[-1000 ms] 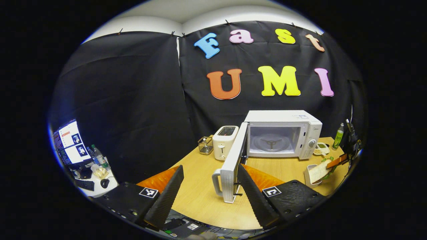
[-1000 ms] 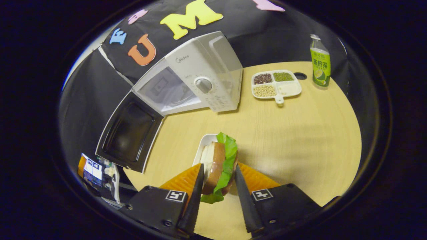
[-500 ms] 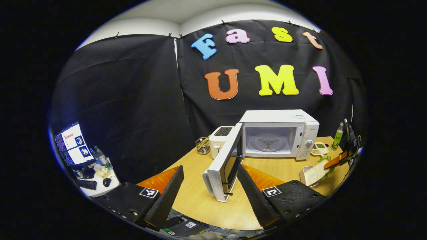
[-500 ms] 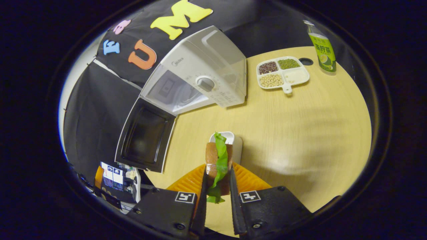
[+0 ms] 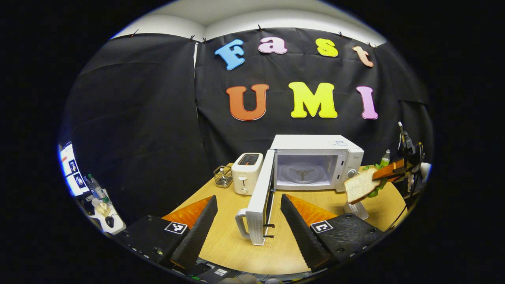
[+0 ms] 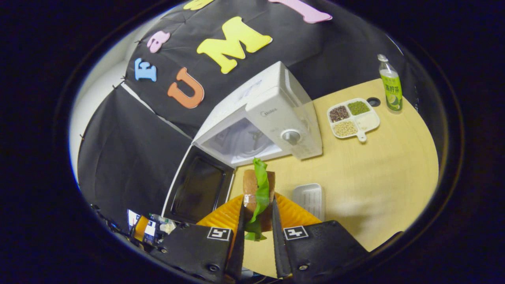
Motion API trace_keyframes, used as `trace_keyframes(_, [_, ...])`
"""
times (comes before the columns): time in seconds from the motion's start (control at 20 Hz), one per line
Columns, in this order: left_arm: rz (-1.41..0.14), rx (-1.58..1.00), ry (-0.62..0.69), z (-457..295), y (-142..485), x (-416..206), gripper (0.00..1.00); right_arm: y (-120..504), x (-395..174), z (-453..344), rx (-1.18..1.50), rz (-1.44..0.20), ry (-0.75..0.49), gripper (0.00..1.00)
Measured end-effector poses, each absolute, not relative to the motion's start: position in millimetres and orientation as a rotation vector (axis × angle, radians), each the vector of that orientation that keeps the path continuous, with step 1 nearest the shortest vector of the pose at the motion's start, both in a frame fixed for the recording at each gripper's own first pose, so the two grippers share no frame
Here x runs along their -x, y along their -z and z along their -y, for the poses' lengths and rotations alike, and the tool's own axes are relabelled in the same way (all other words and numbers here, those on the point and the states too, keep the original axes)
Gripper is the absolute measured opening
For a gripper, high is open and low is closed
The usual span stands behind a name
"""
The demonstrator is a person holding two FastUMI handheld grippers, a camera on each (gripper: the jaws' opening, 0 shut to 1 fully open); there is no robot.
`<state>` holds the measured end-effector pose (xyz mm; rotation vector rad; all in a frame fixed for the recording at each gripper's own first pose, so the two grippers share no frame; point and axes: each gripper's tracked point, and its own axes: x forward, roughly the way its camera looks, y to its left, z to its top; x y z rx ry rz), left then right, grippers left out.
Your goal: Open the microwave oven with the left hand, put the food in, and close the microwave oven.
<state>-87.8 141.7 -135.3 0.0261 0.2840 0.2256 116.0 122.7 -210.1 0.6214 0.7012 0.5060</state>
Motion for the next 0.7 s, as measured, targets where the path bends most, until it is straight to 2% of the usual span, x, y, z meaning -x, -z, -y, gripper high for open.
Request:
trace_keyframes(0.05, [-0.287,-0.031,-0.209,-149,135,86,0.97,205,-122,-135,-0.642,-0.673,-0.488,0.27])
trace_keyframes(0.1, [-0.289,-0.038,-0.196,-155,135,85,0.98,202,-127,-148,-0.666,-0.646,-0.473,0.27])
trace_keyframes(0.15, [-0.293,-0.042,-0.181,-160,135,83,0.98,198,-135,-161,-0.703,-0.617,-0.452,0.35])
trace_keyframes(0.45, [-0.265,-0.094,-0.172,-193,114,75,0.98,186,-194,-235,-0.796,-0.427,-0.360,0.35])
trace_keyframes(0.7, [-0.242,-0.134,-0.160,-196,98,65,0.98,210,-261,-278,-0.809,-0.332,-0.201,0.35])
